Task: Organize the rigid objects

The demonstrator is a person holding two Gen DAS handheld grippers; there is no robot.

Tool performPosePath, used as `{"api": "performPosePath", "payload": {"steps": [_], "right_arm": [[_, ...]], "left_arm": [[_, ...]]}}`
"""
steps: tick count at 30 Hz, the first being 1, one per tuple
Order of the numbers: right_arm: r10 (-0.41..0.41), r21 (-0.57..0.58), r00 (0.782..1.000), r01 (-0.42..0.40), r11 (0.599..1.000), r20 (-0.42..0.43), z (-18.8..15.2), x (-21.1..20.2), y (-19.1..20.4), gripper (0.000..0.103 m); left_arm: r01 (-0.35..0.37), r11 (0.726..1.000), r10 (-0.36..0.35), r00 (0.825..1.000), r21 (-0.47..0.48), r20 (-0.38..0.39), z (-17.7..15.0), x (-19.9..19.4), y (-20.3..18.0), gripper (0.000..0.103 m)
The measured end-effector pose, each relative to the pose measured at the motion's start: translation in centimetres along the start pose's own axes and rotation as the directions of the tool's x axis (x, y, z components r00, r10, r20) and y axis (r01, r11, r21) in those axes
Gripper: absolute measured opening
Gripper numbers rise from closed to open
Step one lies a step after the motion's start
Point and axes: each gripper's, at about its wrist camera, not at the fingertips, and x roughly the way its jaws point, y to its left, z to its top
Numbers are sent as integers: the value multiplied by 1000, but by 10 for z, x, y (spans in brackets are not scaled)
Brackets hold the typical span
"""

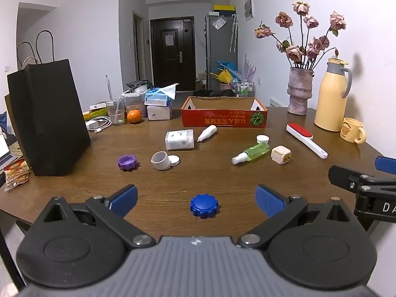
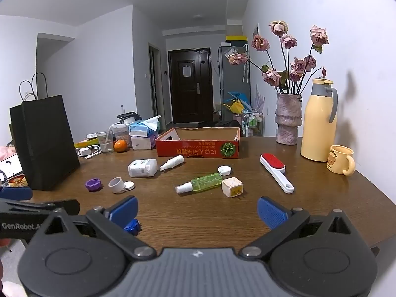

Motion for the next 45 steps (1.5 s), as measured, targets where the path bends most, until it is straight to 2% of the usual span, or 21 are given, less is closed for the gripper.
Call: {"api": "performPosePath", "payload": {"steps": [45], "right_arm": [[-1, -5, 1000, 1, 1000, 4, -1, 0, 0, 103]], "left_arm": [[0, 1000, 0, 1000, -1, 2, -1, 0, 0, 103]]}}
